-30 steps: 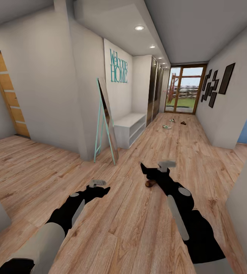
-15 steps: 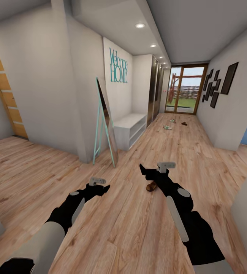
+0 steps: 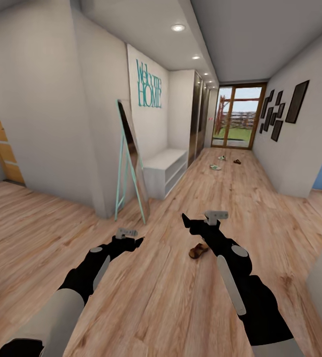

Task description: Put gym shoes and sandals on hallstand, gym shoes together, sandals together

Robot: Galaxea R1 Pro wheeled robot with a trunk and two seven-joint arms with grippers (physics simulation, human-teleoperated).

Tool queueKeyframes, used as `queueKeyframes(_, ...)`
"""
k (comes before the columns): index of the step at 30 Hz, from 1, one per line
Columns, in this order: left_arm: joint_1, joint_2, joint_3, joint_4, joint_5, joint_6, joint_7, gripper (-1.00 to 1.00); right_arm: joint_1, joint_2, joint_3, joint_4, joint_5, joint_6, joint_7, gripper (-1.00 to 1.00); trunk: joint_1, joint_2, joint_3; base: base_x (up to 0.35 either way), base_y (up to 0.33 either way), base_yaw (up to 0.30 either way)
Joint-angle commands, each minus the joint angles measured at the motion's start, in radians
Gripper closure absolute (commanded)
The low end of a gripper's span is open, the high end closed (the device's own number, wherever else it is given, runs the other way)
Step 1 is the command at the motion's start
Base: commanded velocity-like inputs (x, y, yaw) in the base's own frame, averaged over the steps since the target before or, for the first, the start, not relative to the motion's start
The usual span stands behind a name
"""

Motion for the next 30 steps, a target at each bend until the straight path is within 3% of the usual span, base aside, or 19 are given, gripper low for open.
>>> queueKeyframes(1, 0.0, 0.0, 0.001, -0.005, -0.001, 0.007, -0.003, -1.0, -0.001, 0.0, -0.001, -0.001, -0.004, 0.005, 0.002, -1.0, 0.001, 0.0, -0.001, 0.337, -0.006, -0.232)
queueKeyframes(9, 0.002, -0.001, 0.001, -0.019, -0.001, 0.007, -0.003, -1.0, -0.001, 0.0, -0.002, -0.001, -0.004, 0.005, 0.002, -1.0, 0.001, 0.0, -0.001, 0.324, -0.073, -0.268)
queueKeyframes(30, 0.002, 0.0, 0.003, -0.025, 0.0, 0.007, -0.002, -1.0, -0.001, 0.0, 0.001, -0.001, -0.004, 0.004, 0.003, -1.0, 0.001, 0.0, -0.001, 0.256, -0.197, -0.298)
